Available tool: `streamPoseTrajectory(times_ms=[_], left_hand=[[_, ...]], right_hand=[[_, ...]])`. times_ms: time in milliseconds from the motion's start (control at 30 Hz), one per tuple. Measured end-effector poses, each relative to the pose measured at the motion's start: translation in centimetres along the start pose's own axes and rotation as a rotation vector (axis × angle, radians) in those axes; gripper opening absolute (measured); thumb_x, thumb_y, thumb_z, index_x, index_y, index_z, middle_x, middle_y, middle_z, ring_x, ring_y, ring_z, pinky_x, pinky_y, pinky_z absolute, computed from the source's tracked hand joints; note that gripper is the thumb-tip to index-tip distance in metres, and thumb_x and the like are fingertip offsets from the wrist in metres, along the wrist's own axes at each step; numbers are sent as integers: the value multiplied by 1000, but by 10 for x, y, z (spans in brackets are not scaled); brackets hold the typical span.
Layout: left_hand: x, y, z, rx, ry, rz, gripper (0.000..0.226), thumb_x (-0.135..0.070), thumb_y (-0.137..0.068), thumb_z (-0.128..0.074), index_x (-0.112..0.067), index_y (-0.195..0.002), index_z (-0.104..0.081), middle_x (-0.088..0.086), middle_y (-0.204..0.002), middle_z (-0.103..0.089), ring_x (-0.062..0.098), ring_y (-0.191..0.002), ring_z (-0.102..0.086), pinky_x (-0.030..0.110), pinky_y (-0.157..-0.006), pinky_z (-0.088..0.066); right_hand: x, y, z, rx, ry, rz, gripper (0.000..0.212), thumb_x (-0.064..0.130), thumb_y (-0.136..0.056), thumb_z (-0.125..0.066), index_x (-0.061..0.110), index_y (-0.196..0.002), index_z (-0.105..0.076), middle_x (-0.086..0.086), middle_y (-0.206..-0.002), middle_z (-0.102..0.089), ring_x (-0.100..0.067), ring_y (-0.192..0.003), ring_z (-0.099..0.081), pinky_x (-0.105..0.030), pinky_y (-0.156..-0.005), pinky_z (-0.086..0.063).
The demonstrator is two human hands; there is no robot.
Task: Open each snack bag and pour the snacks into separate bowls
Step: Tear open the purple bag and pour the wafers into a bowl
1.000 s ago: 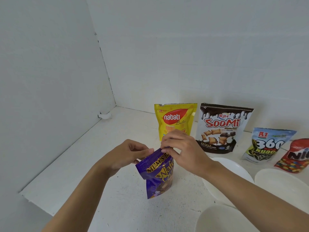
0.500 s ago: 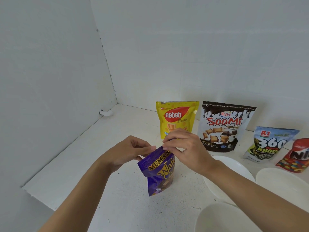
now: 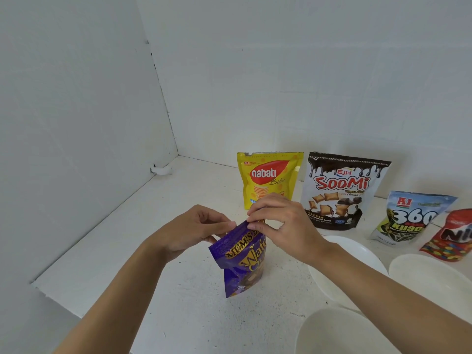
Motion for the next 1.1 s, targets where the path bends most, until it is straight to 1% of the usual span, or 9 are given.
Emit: streamPoseTrajectory(times_ms=[167, 300, 500, 567, 667, 833, 900, 967, 1100], left_hand=[[-3, 3, 3, 1, -54, -13, 33, -41, -91, -66, -15, -109, -78, 7, -108, -77, 34, -108, -67, 56, -98, -50], [-4, 4, 2, -6, -95, -18, 24, -33, -97, -64, -17, -107, -78, 5, -106, -77, 32, -105, -68, 55, -96, -51], [-10, 3, -2, -34, -146, -1, 22, -35, -95, -65, -20, -103, -79, -1, -102, -78, 23, -100, -71, 50, -94, -53], [-12, 3, -4, -44, -147, 7, 26, -40, -91, -65, -21, -102, -79, -2, -100, -78, 23, -100, -71, 48, -93, -54], [-13, 2, -5, -59, -145, 21, 23, -37, -94, -64, -21, -102, -79, -3, -99, -78, 22, -99, -72, 45, -92, -55], [-13, 1, -8, -71, -157, 51, 24, -35, -97, -63, -17, -99, -79, -2, -96, -79, 18, -93, -72, 36, -86, -53], [-14, 0, -9, -82, -178, 65, 25, -34, -99, -61, -17, -98, -79, -3, -94, -79, 17, -93, -73, 32, -83, -53], [-17, -1, -10, -84, -208, 77, 25, -31, -99, -60, -15, -95, -78, -4, -91, -79, 12, -88, -72, 28, -80, -52], [-18, 0, -15, -47, -283, 58, 22, -24, -99, -60, -16, -89, -78, -5, -85, -78, 3, -77, -69, 22, -74, -50]], right_hand=[[5, -4, 2, 97, -13, -35, 8, 18, -84, -78, 13, -87, -74, 6, -96, -67, -10, -96, -58, -29, -84, -48], [8, -9, 3, 209, -20, -86, 9, 17, -87, -76, 15, -88, -67, 8, -97, -60, -8, -99, -50, -24, -85, -42], [8, -15, 6, 326, 25, -116, 12, 18, -90, -72, 21, -91, -61, 9, -98, -56, -11, -104, -44, -30, -88, -42], [9, -14, 6, 325, 40, -114, 10, 18, -91, -71, 21, -93, -61, 10, -98, -55, -12, -104, -45, -32, -88, -42], [9, -13, 4, 320, 52, -112, 7, 18, -92, -69, 19, -96, -64, 7, -101, -56, -13, -105, -45, -31, -90, -41], [11, -12, 5, 299, 59, -94, 6, 18, -91, -71, 19, -97, -69, 13, -100, -53, -7, -106, -42, -18, -90, -34], [12, -11, 5, 291, 63, -87, 6, 18, -90, -71, 19, -96, -69, 9, -102, -54, -9, -107, -43, -22, -91, -37], [14, -9, 3, 269, 80, -69, 6, 16, -90, -72, 19, -94, -67, 6, -105, -52, -11, -107, -44, -27, -90, -42], [14, -5, 1, 212, 134, -10, 16, 1, -87, -69, 16, -91, -67, 6, -100, -55, -12, -101, -46, -28, -86, -43]])
Point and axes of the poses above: each hand's wrist, its own y-axis away from the middle knuckle, its own z-axis out of the back of the hand, x = y × z, the point moved 1 cm from there along -y, towards the middle knuckle
